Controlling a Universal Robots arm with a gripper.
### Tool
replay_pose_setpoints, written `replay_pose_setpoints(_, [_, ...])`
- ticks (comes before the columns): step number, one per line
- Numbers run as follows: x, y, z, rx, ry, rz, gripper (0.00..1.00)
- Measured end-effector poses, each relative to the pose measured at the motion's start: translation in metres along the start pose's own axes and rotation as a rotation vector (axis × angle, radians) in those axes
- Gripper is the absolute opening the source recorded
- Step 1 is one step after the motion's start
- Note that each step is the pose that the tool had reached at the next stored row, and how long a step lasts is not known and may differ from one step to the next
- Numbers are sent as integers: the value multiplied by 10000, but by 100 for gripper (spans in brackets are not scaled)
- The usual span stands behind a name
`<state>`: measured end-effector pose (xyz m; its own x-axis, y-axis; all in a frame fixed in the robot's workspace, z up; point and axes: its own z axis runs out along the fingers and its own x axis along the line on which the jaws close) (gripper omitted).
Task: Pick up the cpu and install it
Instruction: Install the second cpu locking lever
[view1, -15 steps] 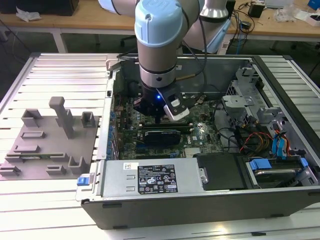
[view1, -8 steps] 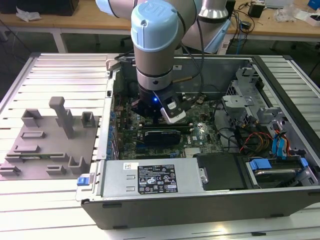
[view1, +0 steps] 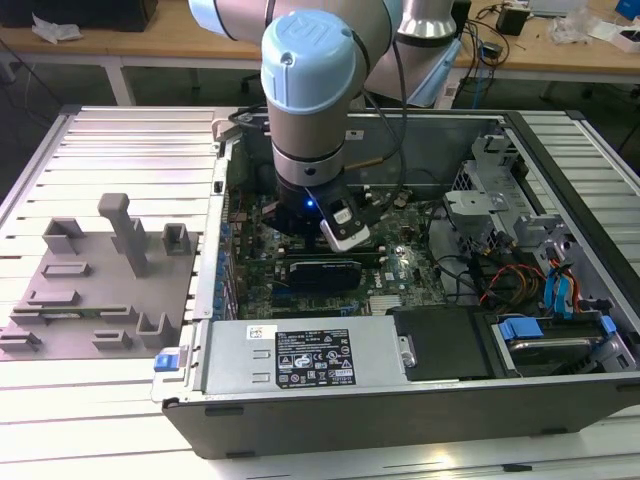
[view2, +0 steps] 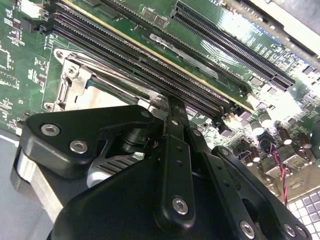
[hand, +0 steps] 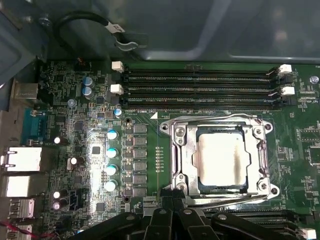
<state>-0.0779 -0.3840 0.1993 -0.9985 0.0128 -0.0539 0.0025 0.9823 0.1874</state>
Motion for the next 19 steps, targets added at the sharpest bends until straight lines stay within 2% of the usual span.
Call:
replay_pose_setpoints(4, [0,-1,2,-15,0,1,11])
replay_pose_setpoints(8, [-3,10,-56,-16,0,2,11])
replay_pose_setpoints(12, [-9,11,-67,-12,1,0,11])
replay_pose_setpoints(17, [-70,3,-68,28,33,5,11])
replay_pose_setpoints(19, [-97,-22,-73,33,47,8,11])
